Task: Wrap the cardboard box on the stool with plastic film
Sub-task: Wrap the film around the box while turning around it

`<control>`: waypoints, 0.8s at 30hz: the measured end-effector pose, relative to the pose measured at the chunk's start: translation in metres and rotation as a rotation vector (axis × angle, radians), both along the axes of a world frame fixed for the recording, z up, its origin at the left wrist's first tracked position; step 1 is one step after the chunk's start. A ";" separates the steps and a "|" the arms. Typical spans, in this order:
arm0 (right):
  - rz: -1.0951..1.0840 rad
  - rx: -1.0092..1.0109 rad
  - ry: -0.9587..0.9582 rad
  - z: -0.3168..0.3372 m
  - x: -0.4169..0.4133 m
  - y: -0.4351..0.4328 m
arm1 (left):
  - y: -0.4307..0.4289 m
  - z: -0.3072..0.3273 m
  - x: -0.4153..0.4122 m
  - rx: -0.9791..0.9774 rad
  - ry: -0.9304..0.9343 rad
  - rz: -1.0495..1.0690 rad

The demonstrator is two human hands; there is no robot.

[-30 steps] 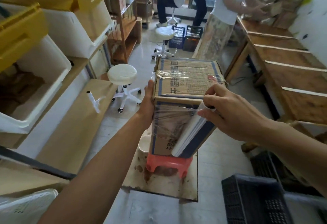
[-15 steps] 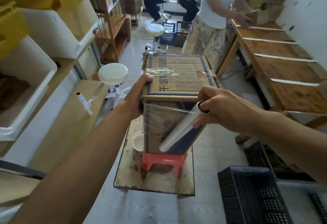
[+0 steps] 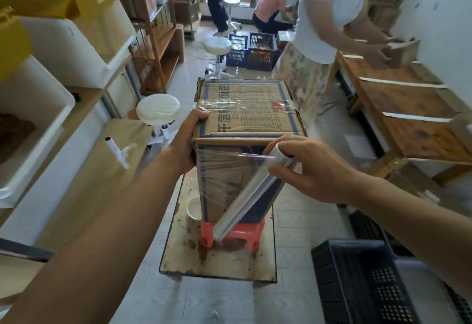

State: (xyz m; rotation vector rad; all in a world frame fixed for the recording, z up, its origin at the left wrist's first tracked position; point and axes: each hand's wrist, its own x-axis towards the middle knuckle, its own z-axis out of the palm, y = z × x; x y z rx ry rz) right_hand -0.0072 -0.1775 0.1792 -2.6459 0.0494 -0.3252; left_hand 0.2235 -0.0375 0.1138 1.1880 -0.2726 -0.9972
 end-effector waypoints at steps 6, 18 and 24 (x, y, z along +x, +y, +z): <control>-0.251 0.236 -0.233 -0.028 0.001 0.025 | 0.001 0.000 -0.001 -0.013 -0.002 -0.007; -0.367 0.795 -0.393 -0.047 -0.004 0.057 | 0.001 0.004 -0.005 -0.052 0.023 -0.037; -0.515 1.055 -0.403 -0.060 -0.010 0.067 | 0.002 0.005 -0.005 -0.046 0.018 -0.037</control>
